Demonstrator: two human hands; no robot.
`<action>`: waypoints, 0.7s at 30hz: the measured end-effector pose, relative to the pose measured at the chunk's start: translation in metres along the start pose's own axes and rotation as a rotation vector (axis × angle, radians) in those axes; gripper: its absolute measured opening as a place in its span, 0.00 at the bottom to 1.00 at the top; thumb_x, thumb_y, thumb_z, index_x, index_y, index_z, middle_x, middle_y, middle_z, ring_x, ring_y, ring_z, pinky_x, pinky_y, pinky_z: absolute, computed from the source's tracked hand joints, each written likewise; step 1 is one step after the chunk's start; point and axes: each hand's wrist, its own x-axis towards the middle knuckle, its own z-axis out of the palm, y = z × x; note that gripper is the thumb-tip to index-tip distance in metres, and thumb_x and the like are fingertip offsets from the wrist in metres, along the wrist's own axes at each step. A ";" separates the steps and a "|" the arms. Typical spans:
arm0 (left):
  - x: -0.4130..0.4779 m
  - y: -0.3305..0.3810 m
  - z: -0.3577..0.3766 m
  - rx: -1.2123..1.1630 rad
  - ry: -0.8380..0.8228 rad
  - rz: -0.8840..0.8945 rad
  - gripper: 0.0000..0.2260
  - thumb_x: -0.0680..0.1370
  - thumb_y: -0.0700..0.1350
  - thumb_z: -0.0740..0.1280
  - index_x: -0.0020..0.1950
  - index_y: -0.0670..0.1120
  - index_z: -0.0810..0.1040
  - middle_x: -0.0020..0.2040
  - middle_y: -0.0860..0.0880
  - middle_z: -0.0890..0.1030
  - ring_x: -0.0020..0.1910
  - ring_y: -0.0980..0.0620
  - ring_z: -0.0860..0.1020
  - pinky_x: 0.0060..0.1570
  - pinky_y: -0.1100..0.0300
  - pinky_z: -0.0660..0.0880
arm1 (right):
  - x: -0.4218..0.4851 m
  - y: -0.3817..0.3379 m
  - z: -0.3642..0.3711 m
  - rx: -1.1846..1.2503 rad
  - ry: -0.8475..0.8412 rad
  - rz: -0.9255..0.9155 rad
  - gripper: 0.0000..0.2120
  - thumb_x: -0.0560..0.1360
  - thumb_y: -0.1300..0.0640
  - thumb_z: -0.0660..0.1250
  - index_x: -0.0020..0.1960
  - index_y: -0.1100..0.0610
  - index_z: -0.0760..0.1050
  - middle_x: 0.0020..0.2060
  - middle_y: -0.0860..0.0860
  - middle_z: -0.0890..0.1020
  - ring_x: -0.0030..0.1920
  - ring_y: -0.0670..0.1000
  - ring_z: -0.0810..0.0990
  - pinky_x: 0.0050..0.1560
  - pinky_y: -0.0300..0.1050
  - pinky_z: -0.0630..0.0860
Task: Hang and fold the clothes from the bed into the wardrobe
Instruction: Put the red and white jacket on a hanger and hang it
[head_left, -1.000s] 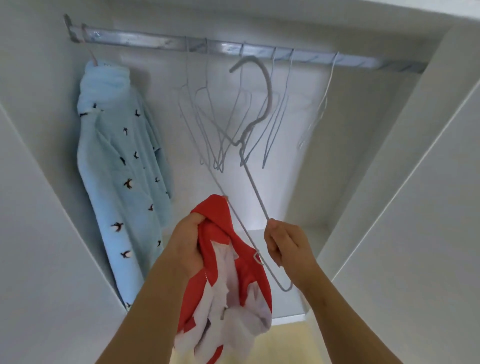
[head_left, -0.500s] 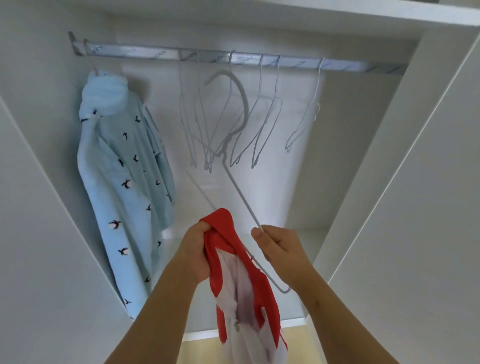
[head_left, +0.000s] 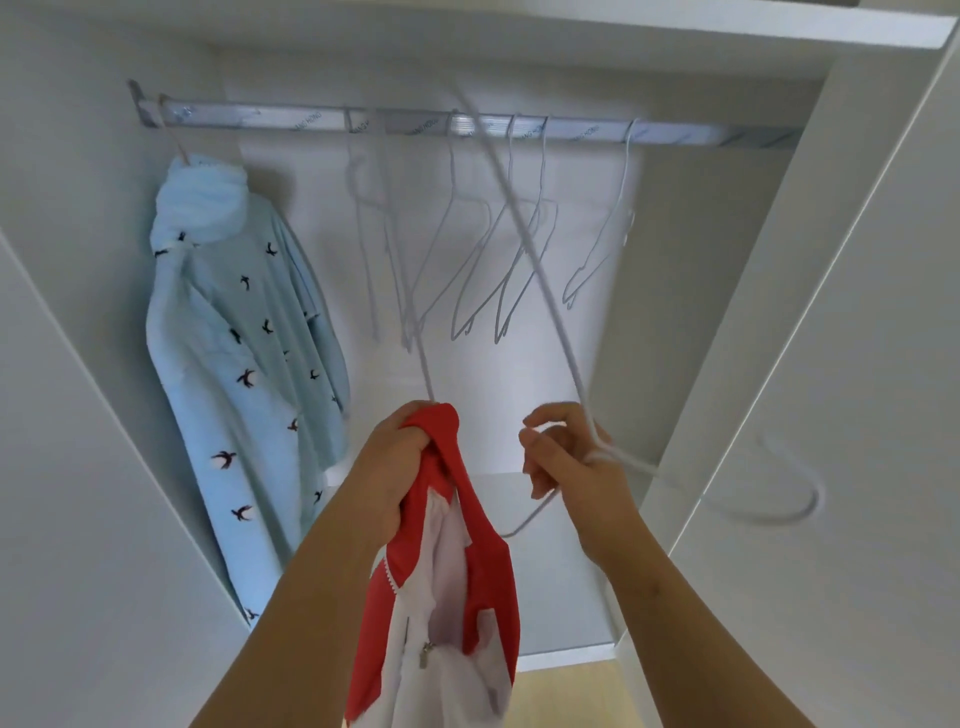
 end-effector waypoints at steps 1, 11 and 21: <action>0.001 0.000 -0.001 0.055 0.001 0.023 0.10 0.80 0.40 0.59 0.45 0.52 0.76 0.40 0.45 0.79 0.40 0.46 0.77 0.46 0.53 0.76 | 0.002 -0.003 0.002 0.068 -0.001 -0.025 0.03 0.70 0.58 0.69 0.42 0.54 0.76 0.24 0.48 0.76 0.24 0.46 0.72 0.28 0.36 0.72; 0.023 -0.005 -0.042 0.173 0.263 -0.026 0.12 0.79 0.36 0.56 0.44 0.49 0.75 0.36 0.46 0.77 0.33 0.50 0.74 0.36 0.60 0.72 | 0.023 0.004 0.024 0.411 0.113 0.018 0.07 0.75 0.63 0.65 0.49 0.53 0.76 0.22 0.47 0.66 0.22 0.44 0.61 0.22 0.35 0.60; 0.047 0.002 -0.082 -0.039 0.481 -0.288 0.12 0.74 0.35 0.61 0.57 0.38 0.72 0.41 0.42 0.72 0.43 0.44 0.72 0.49 0.50 0.71 | 0.030 0.019 0.037 0.272 0.199 0.118 0.14 0.78 0.59 0.61 0.36 0.50 0.78 0.20 0.46 0.64 0.21 0.44 0.59 0.21 0.34 0.58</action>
